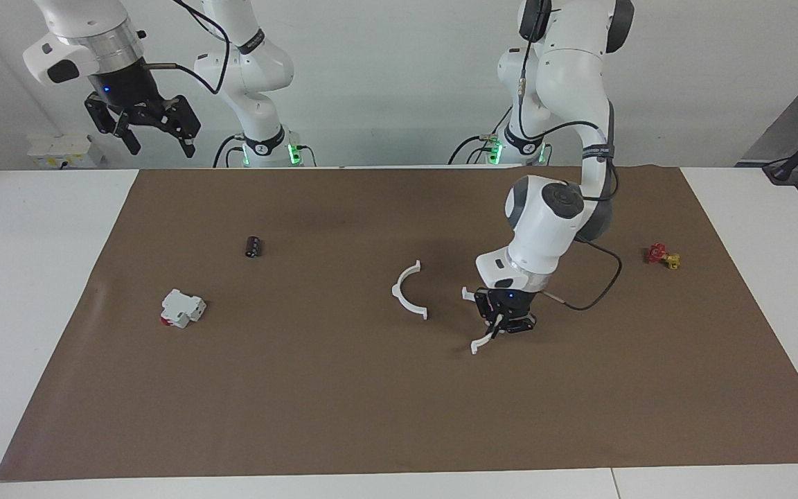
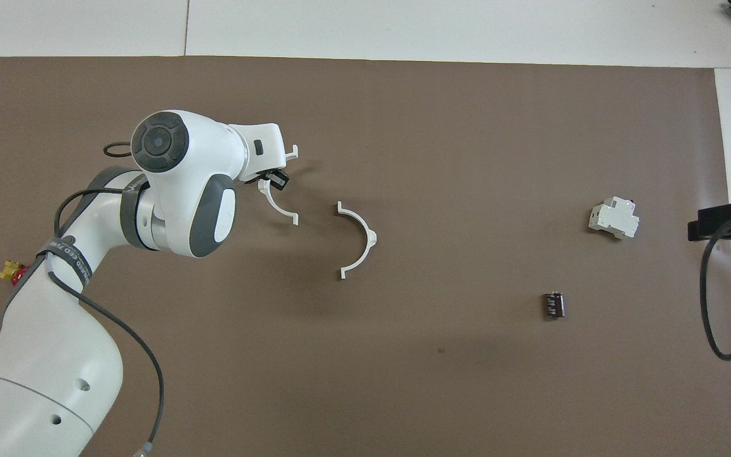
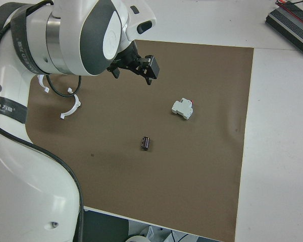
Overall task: Assemble drain pipe with both arms
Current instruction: 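Carry the clamp half with the left gripper toward the placed half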
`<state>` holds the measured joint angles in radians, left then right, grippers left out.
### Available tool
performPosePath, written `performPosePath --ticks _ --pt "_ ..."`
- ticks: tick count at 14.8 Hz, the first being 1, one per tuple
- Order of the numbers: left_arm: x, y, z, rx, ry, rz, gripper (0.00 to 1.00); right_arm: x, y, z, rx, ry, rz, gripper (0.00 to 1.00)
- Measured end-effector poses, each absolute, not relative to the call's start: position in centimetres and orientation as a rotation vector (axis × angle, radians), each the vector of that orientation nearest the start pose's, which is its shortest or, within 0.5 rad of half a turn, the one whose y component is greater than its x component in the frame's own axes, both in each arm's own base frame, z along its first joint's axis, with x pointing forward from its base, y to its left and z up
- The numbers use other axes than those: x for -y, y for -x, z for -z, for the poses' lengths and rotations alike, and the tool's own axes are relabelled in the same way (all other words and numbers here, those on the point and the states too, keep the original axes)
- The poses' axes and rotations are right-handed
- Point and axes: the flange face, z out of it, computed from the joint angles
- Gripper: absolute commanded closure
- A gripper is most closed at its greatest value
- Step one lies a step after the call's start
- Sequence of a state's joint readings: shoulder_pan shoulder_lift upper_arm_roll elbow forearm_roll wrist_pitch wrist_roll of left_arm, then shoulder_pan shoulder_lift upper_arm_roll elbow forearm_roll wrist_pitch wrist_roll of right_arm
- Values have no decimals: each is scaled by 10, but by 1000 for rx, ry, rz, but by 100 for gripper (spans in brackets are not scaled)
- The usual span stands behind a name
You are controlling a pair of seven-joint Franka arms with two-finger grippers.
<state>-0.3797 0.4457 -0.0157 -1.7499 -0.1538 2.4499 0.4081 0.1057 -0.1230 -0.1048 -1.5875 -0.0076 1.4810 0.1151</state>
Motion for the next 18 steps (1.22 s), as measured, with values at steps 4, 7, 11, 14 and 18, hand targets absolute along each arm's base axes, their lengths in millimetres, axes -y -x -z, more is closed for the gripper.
performPosePath --ticks 4,7,11,14,18 --pt "287 -611 -331 -1125 3041 354 100 4 -506 -673 -179 3130 24 0" --pt "299 -600 -323 -1159 3026 322 100 4 -506 -673 -179 3130 24 0" --pt "305 -587 -318 -1177 3012 290 100 7 -506 -673 -187 3129 18 0" --pt "308 -581 -316 -1185 3009 277 100 14 -506 -671 -208 3127 12 0" --pt "309 -578 -313 -1188 3008 266 100 16 -509 -663 -214 3130 -24 0"
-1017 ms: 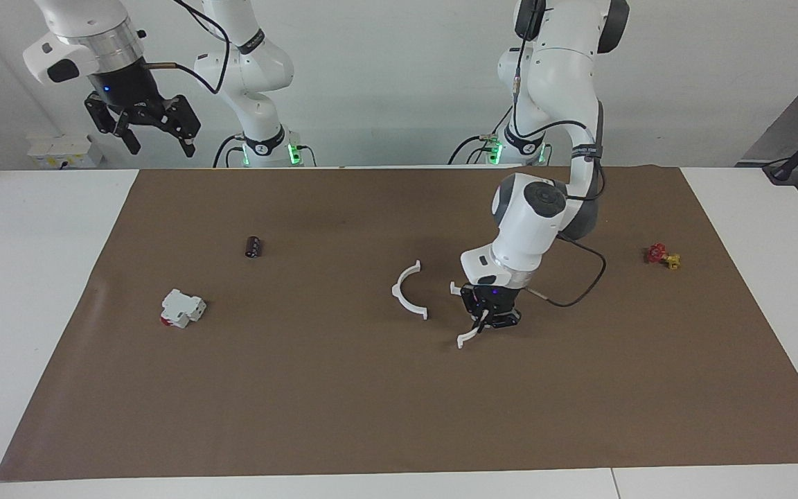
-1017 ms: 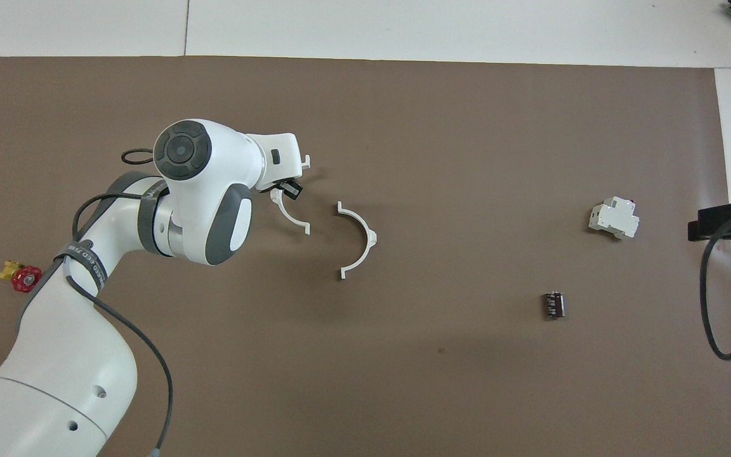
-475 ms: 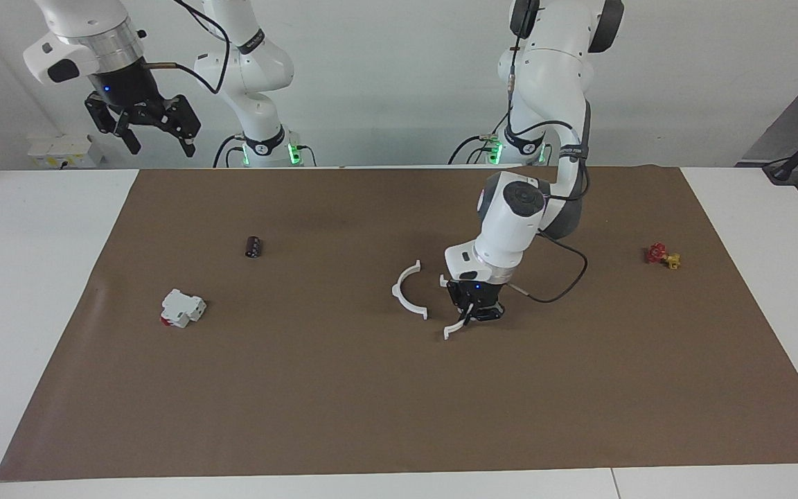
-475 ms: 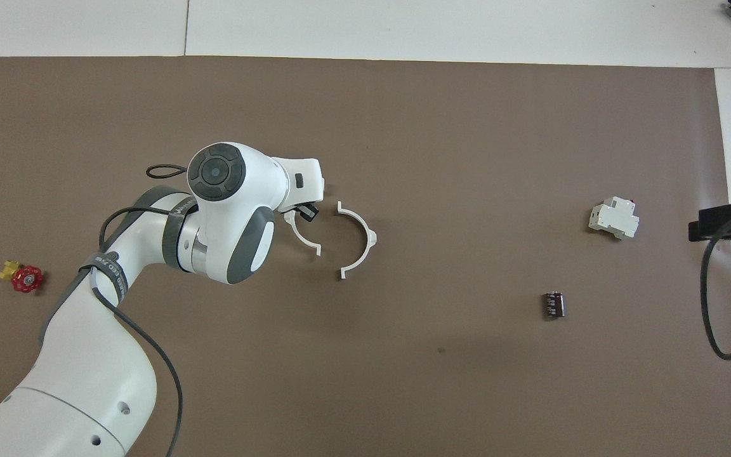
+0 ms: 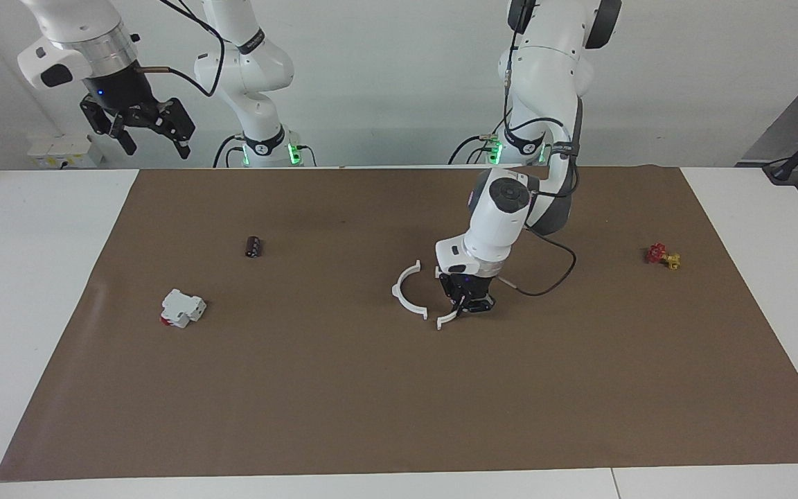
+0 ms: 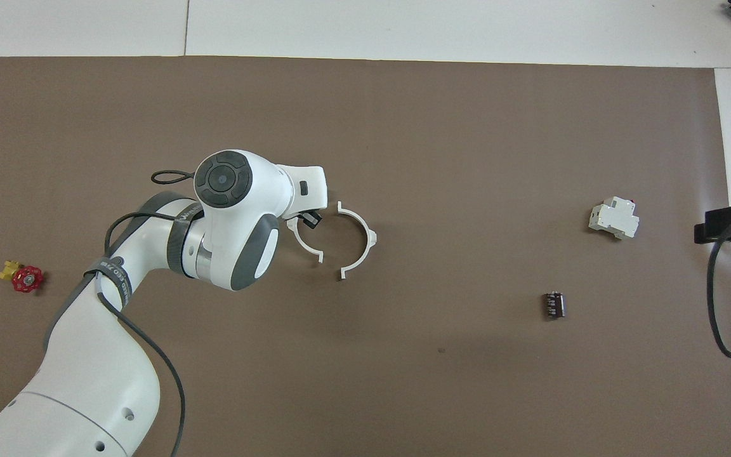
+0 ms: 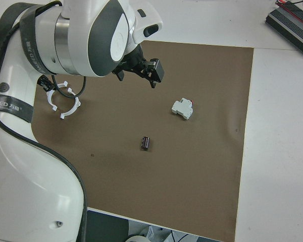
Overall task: Assemble drain pipe with both arms
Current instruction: 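Carry the clamp half with the left gripper toward the placed half, then press the held half against the placed half to close the ring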
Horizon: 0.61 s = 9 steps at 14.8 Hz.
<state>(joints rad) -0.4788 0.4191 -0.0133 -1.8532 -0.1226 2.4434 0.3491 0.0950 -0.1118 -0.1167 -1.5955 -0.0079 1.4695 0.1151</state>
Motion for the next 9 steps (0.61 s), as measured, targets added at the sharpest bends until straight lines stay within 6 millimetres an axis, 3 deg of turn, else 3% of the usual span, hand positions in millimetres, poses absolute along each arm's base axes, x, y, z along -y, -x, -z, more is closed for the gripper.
performPosePath --ticks 5,9 --pt "317 -570 -310 -1176 3016 254 100 14 -523 -643 -214 3136 -74 0" --pt "321 -560 -306 -1139 3033 249 100 14 -525 -641 -212 3136 -81 0"
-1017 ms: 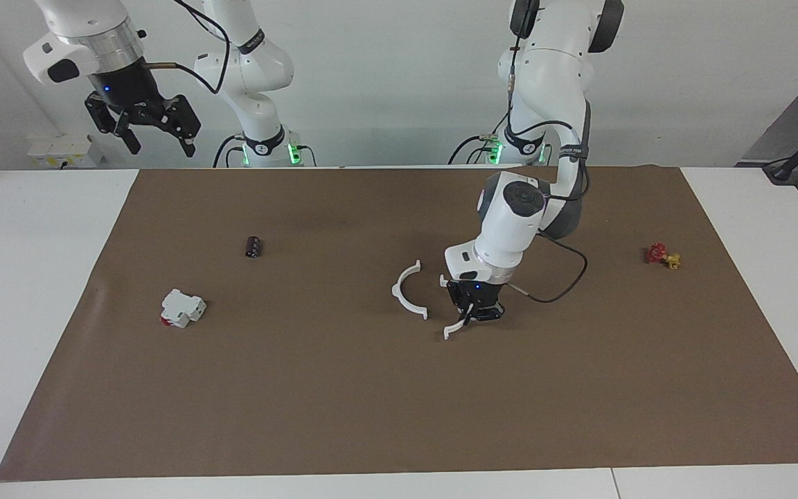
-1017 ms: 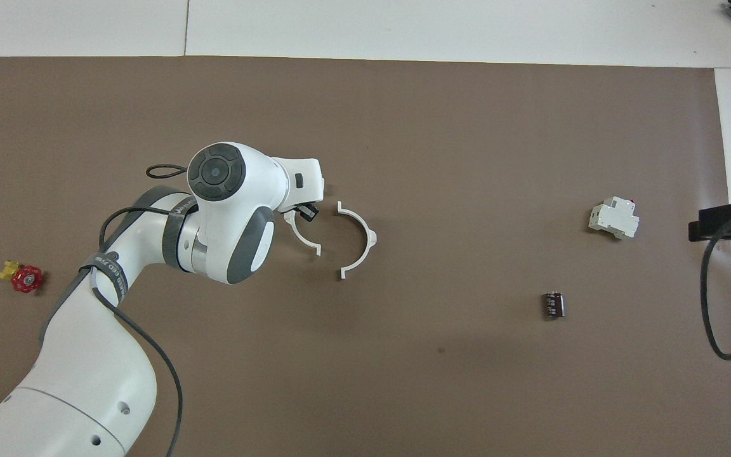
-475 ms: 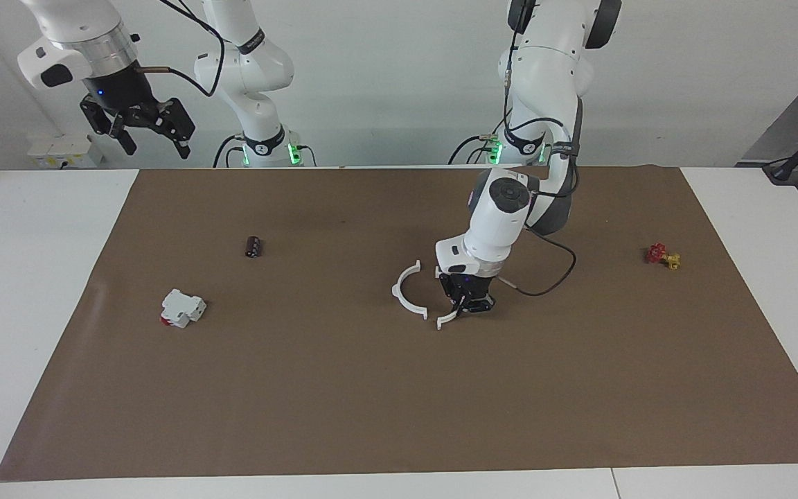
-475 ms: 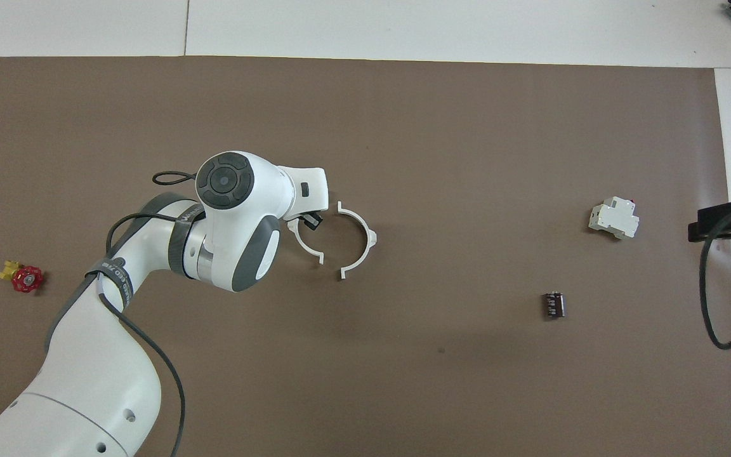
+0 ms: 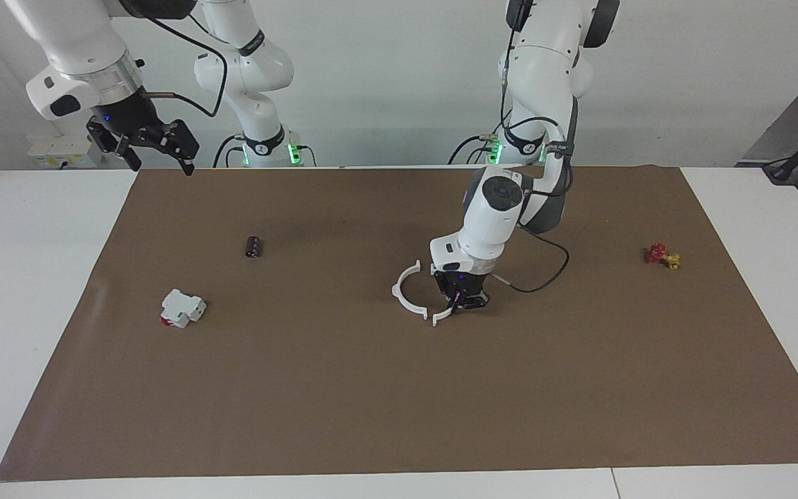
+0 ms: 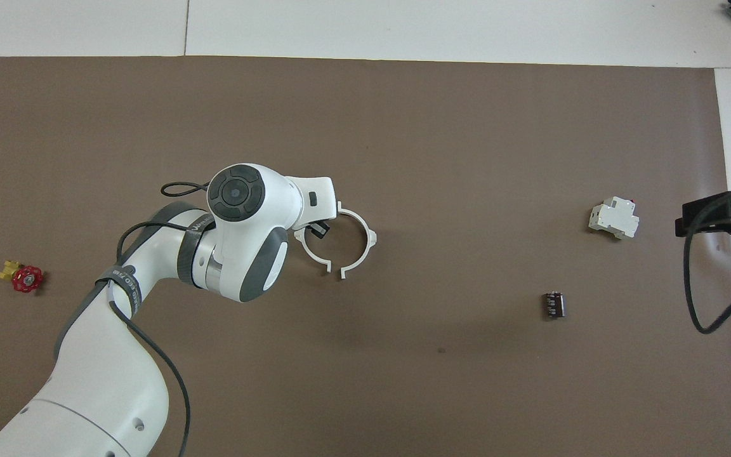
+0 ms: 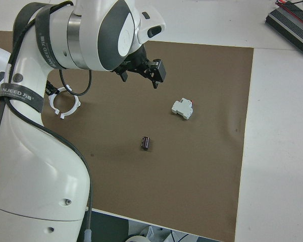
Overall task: Assemble drain pipe with both arms
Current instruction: 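Press the held half against the placed half to close the ring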
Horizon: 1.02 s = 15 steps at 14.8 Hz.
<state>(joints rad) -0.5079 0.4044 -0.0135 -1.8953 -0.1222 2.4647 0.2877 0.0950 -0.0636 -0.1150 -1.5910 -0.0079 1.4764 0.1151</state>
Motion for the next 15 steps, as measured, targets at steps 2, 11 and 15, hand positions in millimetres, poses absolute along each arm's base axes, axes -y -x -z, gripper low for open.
performPosePath --ticks 2,11,15 --pt "322 -558 -306 -1135 3035 247 100 13 -525 -641 -212 3136 -81 0" --pt "328 -552 -306 -1124 3042 244 100 14 -525 -641 -213 3136 -81 0" --pt "330 -551 -306 -1124 3042 245 100 14 -525 -641 -213 3136 -81 0"
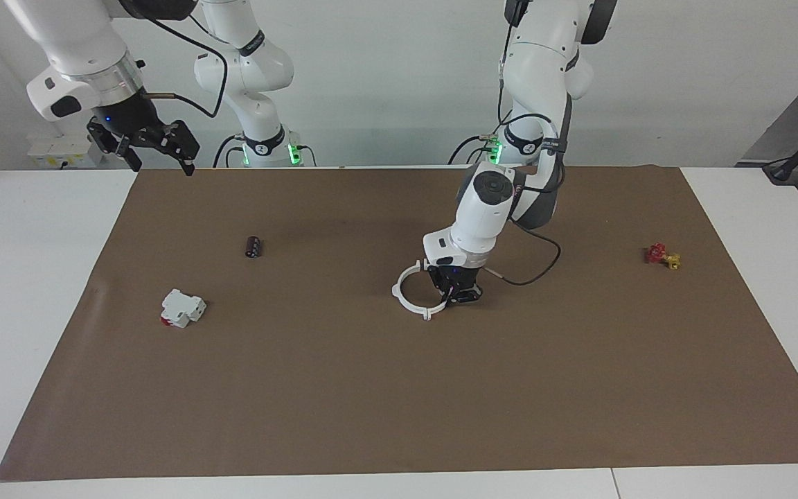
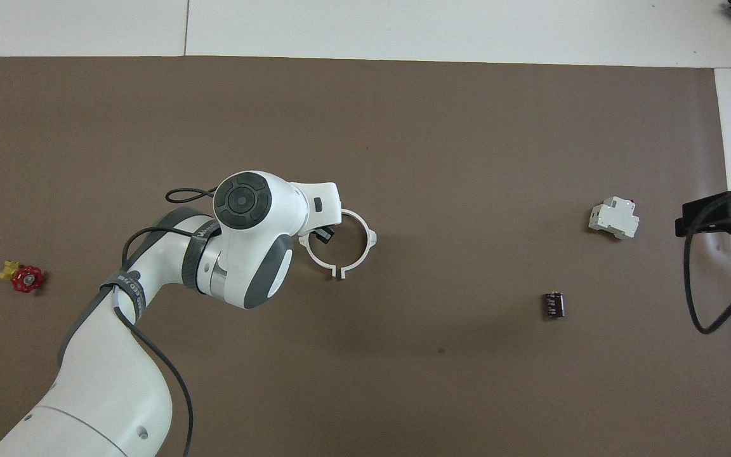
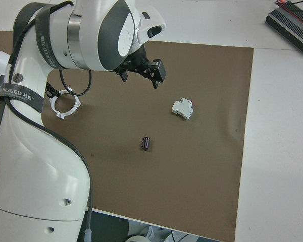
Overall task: Assemble drain pipe with both arms
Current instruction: 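Press the held half against the placed half to close the ring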
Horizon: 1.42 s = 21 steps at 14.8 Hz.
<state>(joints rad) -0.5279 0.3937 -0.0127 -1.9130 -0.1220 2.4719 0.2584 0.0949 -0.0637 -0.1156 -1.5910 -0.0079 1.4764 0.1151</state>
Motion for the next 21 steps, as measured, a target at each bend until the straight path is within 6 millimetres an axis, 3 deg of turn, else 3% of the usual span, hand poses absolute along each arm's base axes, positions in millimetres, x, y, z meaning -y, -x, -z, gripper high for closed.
performPosePath --ticks 21 --pt "332 -547 -304 -1078 3061 253 100 14 -525 -641 -214 3136 -80 0"
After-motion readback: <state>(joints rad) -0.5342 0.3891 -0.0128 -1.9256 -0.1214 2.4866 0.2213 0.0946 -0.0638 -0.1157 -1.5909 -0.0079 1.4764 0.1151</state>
